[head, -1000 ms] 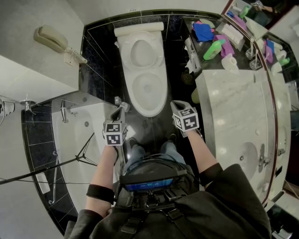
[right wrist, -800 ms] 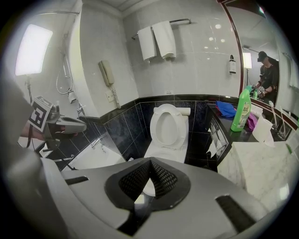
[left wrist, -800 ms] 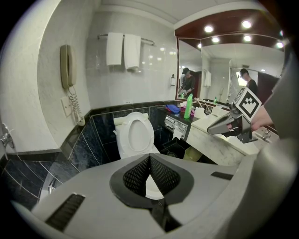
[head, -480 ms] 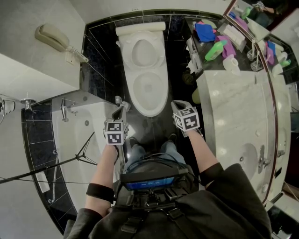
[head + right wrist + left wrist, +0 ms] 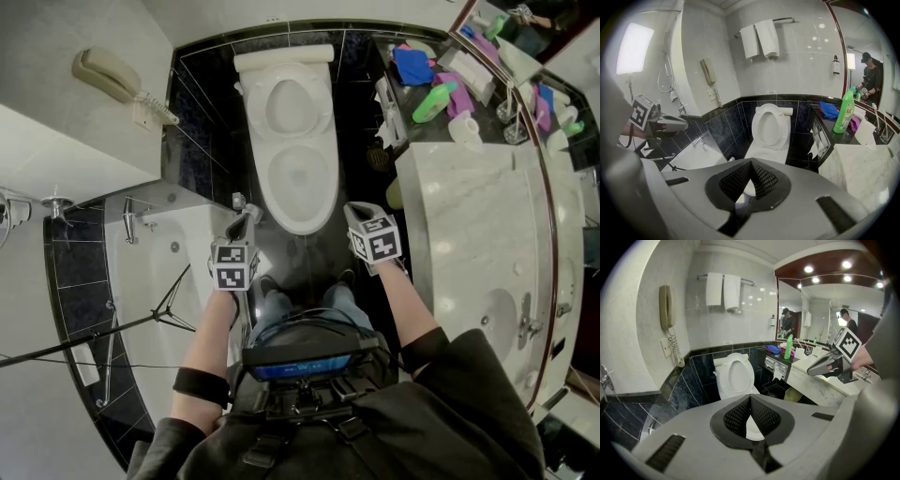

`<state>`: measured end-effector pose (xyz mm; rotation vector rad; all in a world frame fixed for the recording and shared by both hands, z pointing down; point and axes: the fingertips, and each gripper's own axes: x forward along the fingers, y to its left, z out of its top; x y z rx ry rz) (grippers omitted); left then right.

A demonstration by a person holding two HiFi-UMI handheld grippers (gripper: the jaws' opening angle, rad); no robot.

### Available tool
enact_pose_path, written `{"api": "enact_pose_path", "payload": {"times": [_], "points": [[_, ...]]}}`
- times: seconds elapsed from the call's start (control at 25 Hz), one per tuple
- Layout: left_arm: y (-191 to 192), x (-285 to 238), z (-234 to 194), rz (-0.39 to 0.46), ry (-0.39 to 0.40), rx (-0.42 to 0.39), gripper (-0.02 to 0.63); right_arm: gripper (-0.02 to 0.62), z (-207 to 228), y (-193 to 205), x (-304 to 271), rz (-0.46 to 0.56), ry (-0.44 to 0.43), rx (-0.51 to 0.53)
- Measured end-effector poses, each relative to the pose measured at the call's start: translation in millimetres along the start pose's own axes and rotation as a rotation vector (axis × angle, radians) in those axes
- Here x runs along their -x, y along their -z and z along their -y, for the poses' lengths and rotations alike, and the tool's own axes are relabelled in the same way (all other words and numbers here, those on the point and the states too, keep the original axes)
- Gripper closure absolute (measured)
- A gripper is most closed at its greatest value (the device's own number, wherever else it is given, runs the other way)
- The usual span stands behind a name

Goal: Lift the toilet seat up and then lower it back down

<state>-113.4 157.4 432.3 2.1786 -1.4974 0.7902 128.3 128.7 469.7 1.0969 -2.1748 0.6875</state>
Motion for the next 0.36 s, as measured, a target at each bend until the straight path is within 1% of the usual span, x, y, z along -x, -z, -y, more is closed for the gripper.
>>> {"api": "enact_pose_path", "payload": {"times": [0.16,0.36], "points": [[-4.7,3.6,5.8,-0.005,0.019,0.011,0.598,0.594,2.2,2.3,-0.8,0.001,0.009,0.007],[3.8,-0.2,-2.7,-0.004,-0.003,0.003,0.598,0.595,-1.3,1.6,-1.5,-0.003,-0.001,0.007]]}}
